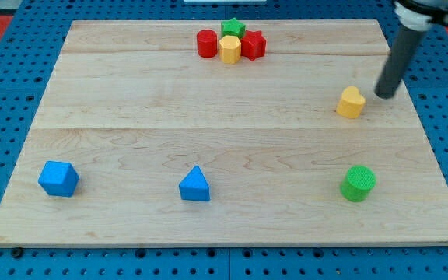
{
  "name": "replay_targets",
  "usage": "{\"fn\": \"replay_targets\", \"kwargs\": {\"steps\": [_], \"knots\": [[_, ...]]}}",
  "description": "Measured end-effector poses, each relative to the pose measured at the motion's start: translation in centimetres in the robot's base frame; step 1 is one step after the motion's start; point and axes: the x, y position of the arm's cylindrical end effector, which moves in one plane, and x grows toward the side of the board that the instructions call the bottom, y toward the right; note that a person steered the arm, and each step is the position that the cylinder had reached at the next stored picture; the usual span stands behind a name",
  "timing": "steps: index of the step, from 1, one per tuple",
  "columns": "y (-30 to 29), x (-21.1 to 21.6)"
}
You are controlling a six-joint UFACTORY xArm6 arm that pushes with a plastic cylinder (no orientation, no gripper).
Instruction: Place the yellow heart parallel to the green circle
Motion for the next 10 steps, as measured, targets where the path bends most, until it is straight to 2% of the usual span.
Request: {"fn": "replay_targets", "kwargs": {"steps": [1, 2, 3, 10], "knots": [[-0.9, 2.3], [-1.4, -1.2], [-7.1, -0.8], [-3.2, -0.3]]}}
